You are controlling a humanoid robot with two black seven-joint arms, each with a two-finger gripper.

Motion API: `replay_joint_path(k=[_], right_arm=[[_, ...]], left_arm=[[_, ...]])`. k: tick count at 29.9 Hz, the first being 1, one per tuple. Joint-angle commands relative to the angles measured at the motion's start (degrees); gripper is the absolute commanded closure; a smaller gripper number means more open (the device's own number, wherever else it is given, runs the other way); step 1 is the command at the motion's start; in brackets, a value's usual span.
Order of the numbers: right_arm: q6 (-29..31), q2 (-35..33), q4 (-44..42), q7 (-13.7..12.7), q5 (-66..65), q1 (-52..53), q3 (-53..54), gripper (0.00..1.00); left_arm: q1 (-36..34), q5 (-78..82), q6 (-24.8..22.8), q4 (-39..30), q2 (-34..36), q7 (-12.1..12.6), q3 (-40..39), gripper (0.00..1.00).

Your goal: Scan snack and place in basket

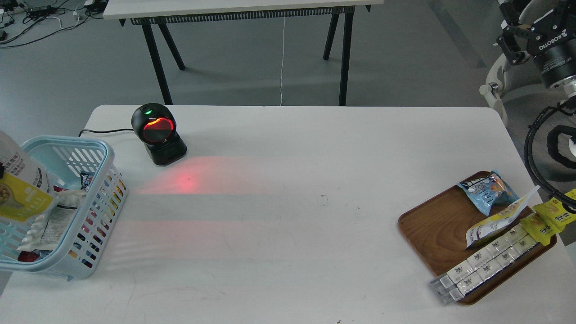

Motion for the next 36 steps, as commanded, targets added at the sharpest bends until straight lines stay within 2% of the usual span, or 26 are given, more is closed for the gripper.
replay_joint_path(k=[1,10,18,21,23,25,29,33,36], right_arm=[[0.0,0.0,0.0,0.0,0.0,0.1,0.0,0.01],[0.0,0.0,0.0,0.0,0.0,0.3,0.0,0.01],[0.0,0.0,0.0,0.0,0.0,0.3,0.1,0.01],[0.0,0.0,0.0,0.0,0.0,0.3,0.0,0.01],[0.0,0.0,0.0,0.0,0.0,0.3,0.0,0.01],[0.0,0.0,0.0,0.0,0.0,0.3,0.0,0.01],[0.0,0.0,0.1,0.0,0.0,0.3,0.0,0.01],[0.0,0.1,0.1,0.0,0.0,0.3,-0.3,0.01],[0.0,0.3,0.2,0.0,0.0,0.3,-0.6,0.01]], left_arm=[[0.7,-0.1,0.0,0.3,-1.0,0.0,0.0,1.0],[1.2,-0.3,0.0,0.8,-3.8,0.0,0.0,0.9],[1.7,-0.4,0.0,1.6,-4.7,0.0,0.0,0.74],[1.5,-0.6,0.0,1.7,-4.8,0.0,-0.1,0.57],[1.5,-0.7,0.0,1.8,-4.8,0.0,-0.3,0.51],[1.5,-1.0,0.0,1.9,-4.8,0.0,-0.8,0.4],[1.4,-6.9,0.0,3.6,-5.5,0.0,-4.8,0.18],[1.5,-17.7,0.0,6.1,-7.2,0.0,-10.8,0.08],[1.4,-27.9,0.0,9.2,-10.9,0.0,-12.3,0.08]])
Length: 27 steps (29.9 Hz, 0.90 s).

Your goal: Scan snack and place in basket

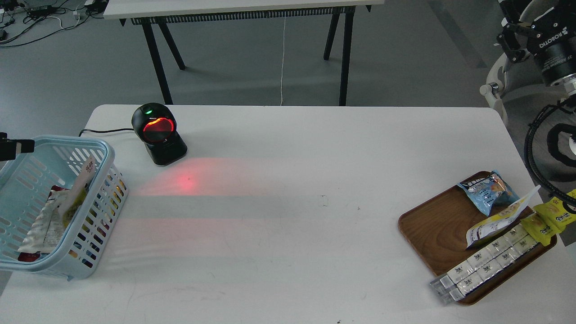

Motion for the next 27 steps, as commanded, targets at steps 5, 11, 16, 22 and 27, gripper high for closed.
replay_joint_path(k=[5,11,16,22,27], right_arm=[[0.0,0.4,0.1,0.0,0.0,1.1,-0.5,0.01],[0.0,0.4,0.1,0.0,0.0,4.1,-2.8,0.01],[0.0,0.4,0.1,0.0,0.0,8.0,-9.2,0.01],[0.0,1.0,0.0,0.0,-0.1,11.5,-14.7,0.01],[0.0,1.0,-0.4,0.0,-0.1,12.0,-15.3,0.01]], left_arm=[[0.0,-29.4,1.2,3.3,-8.2,0.0,-1.9,0.06],[0.1,-52.7,4.4,4.5,-15.6,0.0,-2.5,0.01],[0.4,-64.5,4.4,8.6,-23.0,0.0,-2.5,0.01],[2.5,-66.5,3.7,15.8,-32.9,0.0,-5.7,0.01],[9.0,-66.5,1.5,24.2,-42.4,0.0,-11.8,0.01]])
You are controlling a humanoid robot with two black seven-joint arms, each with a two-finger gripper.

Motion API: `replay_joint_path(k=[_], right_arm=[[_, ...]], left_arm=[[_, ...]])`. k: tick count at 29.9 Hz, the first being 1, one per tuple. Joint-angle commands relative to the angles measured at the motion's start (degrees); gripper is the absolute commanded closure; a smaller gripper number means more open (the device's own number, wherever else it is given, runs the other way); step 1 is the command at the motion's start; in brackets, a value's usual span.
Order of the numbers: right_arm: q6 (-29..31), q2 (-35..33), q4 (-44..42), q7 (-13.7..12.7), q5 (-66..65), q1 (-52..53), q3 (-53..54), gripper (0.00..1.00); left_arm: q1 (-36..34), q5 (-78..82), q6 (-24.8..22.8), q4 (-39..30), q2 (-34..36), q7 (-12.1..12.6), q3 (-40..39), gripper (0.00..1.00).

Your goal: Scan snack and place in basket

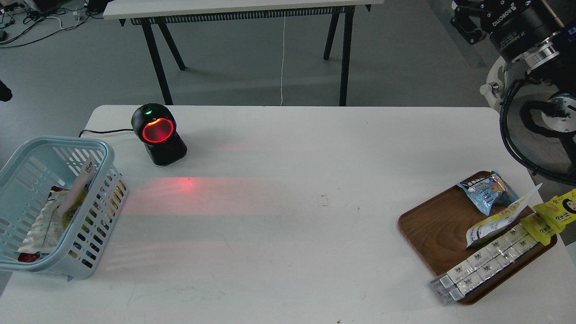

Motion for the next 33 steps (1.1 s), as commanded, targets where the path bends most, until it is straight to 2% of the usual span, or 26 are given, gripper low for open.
replay_joint_path(k=[1,3,6,8,11,16,33], right_arm=[[0.0,-0.1,-0.2,0.0,0.0,0.3,-0.2,0.01],[0.0,-0.2,-0.2,0.0,0.1,0.3,-0.2,0.01],[0.0,-0.6,-0.2,0.0,0.1,0.1,-0.1,0.01],[0.0,-0.7,-0.3,0.0,0.1,0.0,0.1,0.01],[0.0,-0.7,-0.3,0.0,0.1,-0.2,0.3,0.01],[0.0,-0.7,0.1,0.0,0.2,-1.1,0.6,0.01],[0.0,-1.0,2.6,0.0,0.4,-5.8,5.7,0.01]], left_arm=[[5.1,-0.2,-3.2,6.4,-6.1,0.0,-5.4,0.01],[8.9,-0.5,-3.3,9.0,-7.9,0.0,-9.6,0.01],[16.9,-0.9,-3.3,12.0,-9.6,0.0,-20.8,0.01],[21.6,-0.7,-3.3,12.6,-10.0,0.0,-27.9,0.01],[25.9,-0.4,-3.3,12.2,-9.4,0.0,-33.3,0.01],[26.7,-0.4,-3.3,11.9,-7.0,0.0,-34.0,0.01],[27.8,-0.4,-3.3,11.7,-5.4,0.0,-34.0,0.01]])
